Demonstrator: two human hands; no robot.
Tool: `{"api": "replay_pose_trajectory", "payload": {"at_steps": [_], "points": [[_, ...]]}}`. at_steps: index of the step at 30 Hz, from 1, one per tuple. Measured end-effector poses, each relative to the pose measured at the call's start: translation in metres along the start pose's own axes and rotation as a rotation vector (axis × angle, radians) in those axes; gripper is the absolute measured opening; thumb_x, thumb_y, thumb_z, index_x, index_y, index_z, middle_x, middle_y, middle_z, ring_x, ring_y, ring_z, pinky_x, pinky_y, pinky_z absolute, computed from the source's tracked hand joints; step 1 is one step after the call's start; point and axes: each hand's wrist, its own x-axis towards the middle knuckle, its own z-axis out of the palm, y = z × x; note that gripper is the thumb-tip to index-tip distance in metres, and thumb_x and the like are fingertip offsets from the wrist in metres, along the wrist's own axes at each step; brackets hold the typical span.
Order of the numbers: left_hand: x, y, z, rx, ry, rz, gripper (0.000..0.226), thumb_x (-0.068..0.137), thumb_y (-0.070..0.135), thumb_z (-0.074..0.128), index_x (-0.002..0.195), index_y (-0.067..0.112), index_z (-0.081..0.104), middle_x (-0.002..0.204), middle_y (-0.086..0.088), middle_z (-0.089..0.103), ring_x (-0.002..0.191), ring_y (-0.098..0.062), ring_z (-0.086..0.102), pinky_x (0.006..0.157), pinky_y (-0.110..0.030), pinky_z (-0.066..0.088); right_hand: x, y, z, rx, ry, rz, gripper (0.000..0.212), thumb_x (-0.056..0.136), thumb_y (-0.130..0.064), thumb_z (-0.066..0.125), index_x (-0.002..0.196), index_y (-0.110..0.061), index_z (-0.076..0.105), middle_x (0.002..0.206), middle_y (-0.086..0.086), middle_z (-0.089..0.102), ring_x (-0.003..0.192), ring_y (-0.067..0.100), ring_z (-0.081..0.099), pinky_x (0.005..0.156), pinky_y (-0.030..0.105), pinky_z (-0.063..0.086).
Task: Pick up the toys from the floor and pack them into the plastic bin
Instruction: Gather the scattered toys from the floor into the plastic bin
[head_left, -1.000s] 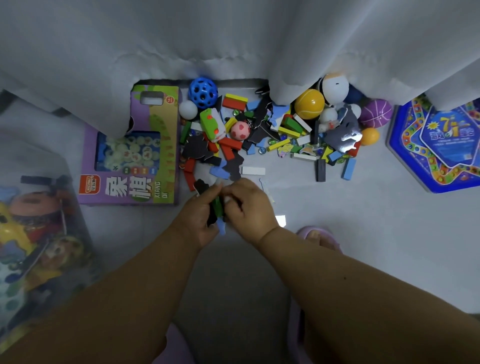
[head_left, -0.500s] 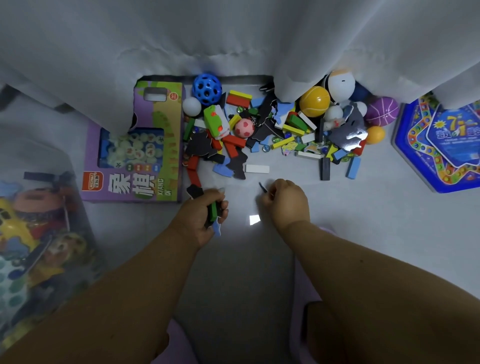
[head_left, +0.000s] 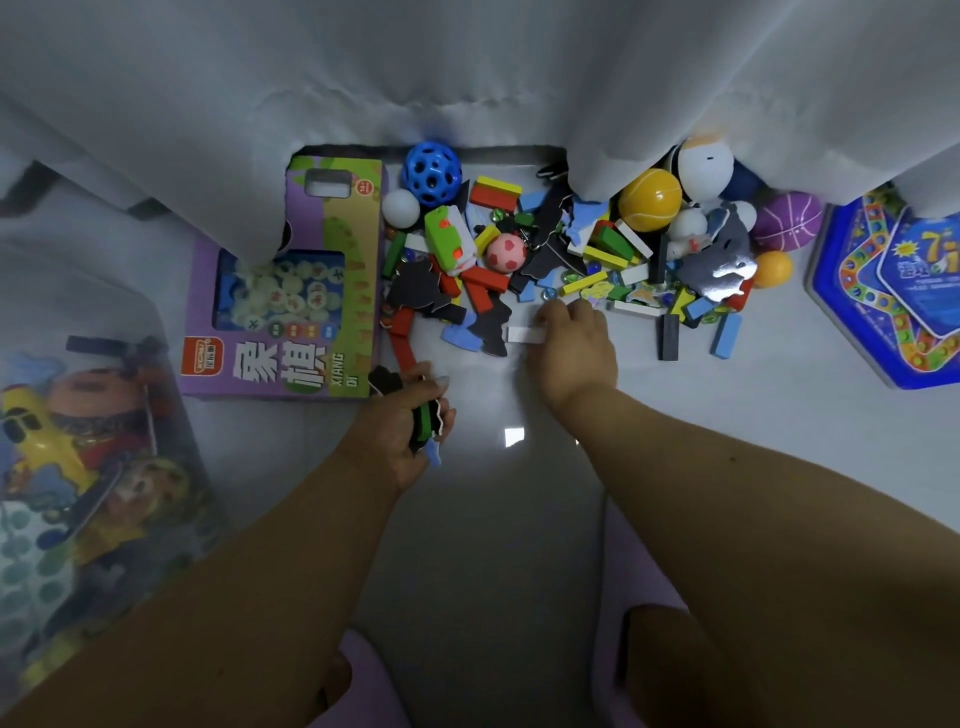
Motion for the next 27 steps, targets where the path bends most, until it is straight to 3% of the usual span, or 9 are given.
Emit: {"api": "replay_pose_trajectory", "payload": {"at_steps": [3, 8, 10, 13, 15, 17, 22, 24, 27], "points": [[0.001, 0.0, -0.002, 0.007, -0.009, -0.002, 0.021, 0.09, -0.002, 0.054, 0.08, 0.016, 0.055, 0.059, 0.0, 0.057, 0.045, -0.007, 0.056, 0.046, -0.017, 0.049, -0.003, 0.002, -0.001, 0.014, -0.035, -0.033, 0.025, 0.09, -0.017, 0.053, 0.113, -0.007, 0.055, 0.114, 0.013, 0.054, 0.108, 0.03, 0.047, 0.082, 0.035, 0.041], [0.0, 0.004, 0.001, -0.021, -0.096, 0.015, 0.014, 0.092, 0.003, 0.052, 0.084, 0.011, 0.058, 0.07, -0.003, 0.067, 0.058, -0.011, 0.066, 0.057, -0.023, 0.055, -0.049, -0.024, 0.004, 0.503, -0.021, -0.26, 0.016, 0.081, -0.017, 0.067, 0.094, -0.009, 0.064, 0.084, 0.001, 0.054, 0.075, 0.016, 0.049, 0.064, 0.024, 0.039], [-0.005, 0.007, 0.003, -0.055, -0.163, -0.002, 0.025, 0.095, 0.007, 0.049, 0.078, 0.007, 0.069, 0.076, -0.006, 0.069, 0.063, -0.012, 0.069, 0.062, -0.023, 0.058, -0.056, -0.035, 0.011, 0.537, -0.068, -0.328, 0.014, 0.084, -0.02, 0.067, 0.091, -0.007, 0.069, 0.081, 0.003, 0.056, 0.072, 0.013, 0.048, 0.061, 0.016, 0.036], [-0.011, 0.011, 0.005, -0.067, -0.102, -0.01, 0.045, 0.096, 0.007, 0.048, 0.058, 0.011, 0.074, 0.067, -0.004, 0.069, 0.06, -0.012, 0.068, 0.053, -0.019, 0.055, -0.056, -0.042, 0.013, 0.557, -0.013, -0.411, 0.035, 0.09, -0.03, 0.049, 0.076, -0.004, 0.069, 0.076, 0.011, 0.059, 0.072, 0.018, 0.05, 0.063, 0.019, 0.035], [-0.012, 0.014, 0.005, -0.049, 0.005, -0.023, 0.029, 0.094, 0.005, 0.05, 0.071, 0.011, 0.067, 0.073, -0.006, 0.065, 0.065, -0.015, 0.063, 0.046, -0.017, 0.051, -0.048, -0.044, 0.01, 0.479, 0.103, -0.389, 0.028, 0.086, -0.026, 0.05, 0.087, -0.005, 0.069, 0.086, 0.012, 0.06, 0.083, 0.023, 0.053, 0.071, 0.019, 0.035], [-0.011, 0.014, 0.002, -0.032, 0.065, -0.034, 0.017, 0.092, 0.003, 0.054, 0.079, 0.014, 0.058, 0.078, -0.005, 0.061, 0.07, -0.015, 0.061, 0.047, -0.018, 0.052, -0.032, -0.046, 0.004, 0.285, 0.202, -0.317, 0.03, 0.08, -0.022, 0.061, 0.108, -0.011, 0.064, 0.102, 0.011, 0.059, 0.097, 0.028, 0.052, 0.078, 0.03, 0.044], [-0.01, 0.014, 0.001, -0.012, 0.053, -0.033, 0.017, 0.09, 0.002, 0.056, 0.08, 0.016, 0.057, 0.064, -0.002, 0.067, 0.052, -0.01, 0.067, 0.046, -0.018, 0.051, 0.006, -0.069, -0.009, -0.07, -0.086, -0.279, 0.089, 0.073, -0.042, 0.074, 0.146, -0.029, 0.024, 0.146, 0.008, 0.028, 0.129, 0.032, 0.029, 0.09, 0.046, 0.046], [-0.009, 0.014, 0.0, -0.026, 0.053, -0.026, 0.017, 0.091, 0.002, 0.055, 0.08, 0.015, 0.057, 0.071, -0.004, 0.064, 0.051, -0.01, 0.066, 0.045, -0.018, 0.05, 0.013, -0.077, -0.006, -0.163, -0.159, -0.279, 0.092, 0.075, -0.036, 0.074, 0.148, -0.034, 0.017, 0.151, 0.01, 0.016, 0.135, 0.036, 0.02, 0.091, 0.049, 0.047], [-0.009, 0.015, -0.002, -0.034, 0.045, -0.025, 0.017, 0.091, 0.002, 0.055, 0.081, 0.015, 0.058, 0.081, -0.005, 0.061, 0.06, -0.013, 0.066, 0.046, -0.018, 0.051, 0.018, -0.081, -0.001, -0.231, -0.169, -0.284, 0.078, 0.085, -0.019, 0.063, 0.146, -0.038, 0.018, 0.153, 0.012, 0.007, 0.137, 0.044, 0.011, 0.091, 0.051, 0.046]]}}
